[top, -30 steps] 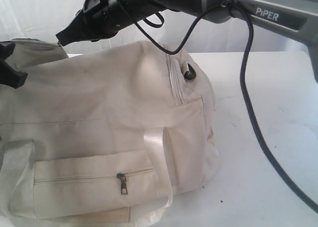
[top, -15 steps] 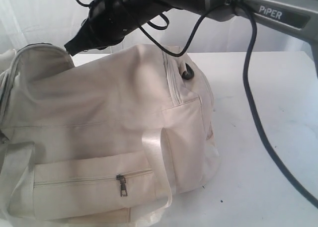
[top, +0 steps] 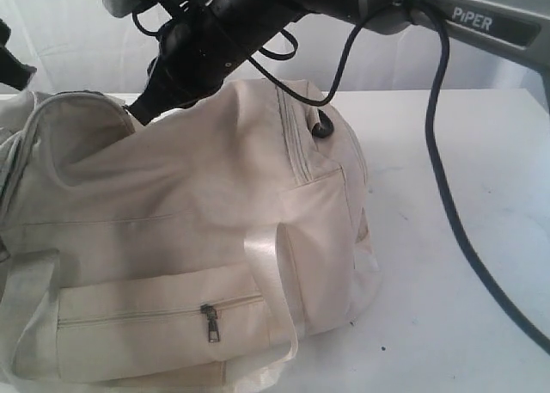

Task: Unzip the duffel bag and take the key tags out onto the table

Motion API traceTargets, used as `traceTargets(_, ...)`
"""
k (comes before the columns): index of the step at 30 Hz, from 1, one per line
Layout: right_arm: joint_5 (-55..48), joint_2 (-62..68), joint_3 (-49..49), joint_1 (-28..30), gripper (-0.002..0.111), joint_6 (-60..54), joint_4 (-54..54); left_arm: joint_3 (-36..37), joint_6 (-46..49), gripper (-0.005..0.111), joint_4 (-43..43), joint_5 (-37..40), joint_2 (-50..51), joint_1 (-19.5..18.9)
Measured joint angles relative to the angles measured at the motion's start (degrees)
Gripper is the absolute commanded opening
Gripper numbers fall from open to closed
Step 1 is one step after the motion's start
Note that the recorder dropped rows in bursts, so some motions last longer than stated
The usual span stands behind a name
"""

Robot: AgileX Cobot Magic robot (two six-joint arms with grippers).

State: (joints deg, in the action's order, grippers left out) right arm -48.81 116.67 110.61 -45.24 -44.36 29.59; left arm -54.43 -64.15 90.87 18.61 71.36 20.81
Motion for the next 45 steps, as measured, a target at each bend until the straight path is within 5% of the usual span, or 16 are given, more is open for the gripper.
traceTargets(15,3.6,-3.1,0.0,0.0,0.000,-0.6,0.5,0.0,2.5,0.040,-7.0,5.0,4.2,0.0)
traceTargets(25,7.6,-3.3,-0.4,0.0,0.000,-11.3,17.8,0.0,4.9,0.035,-9.3,5.6,4.2,0.0)
traceTargets(30,8.4,-3.3,-0.6,-0.2,0.000,-14.8,20.5,0.0,4.5,0.028,-9.5,4.9,5.6,-2.5)
traceTargets(36,8.6,-3.3,-0.6,-0.5,0.000,-15.2,20.8,0.0,2.1,0.000,-10.4,1.5,7.9,-6.4)
traceTargets(45,10.0,-3.3,-0.6,-0.5,0.000,-15.2,20.6,0.0,-2.8,0.000,-9.3,1.5,8.1,-7.7)
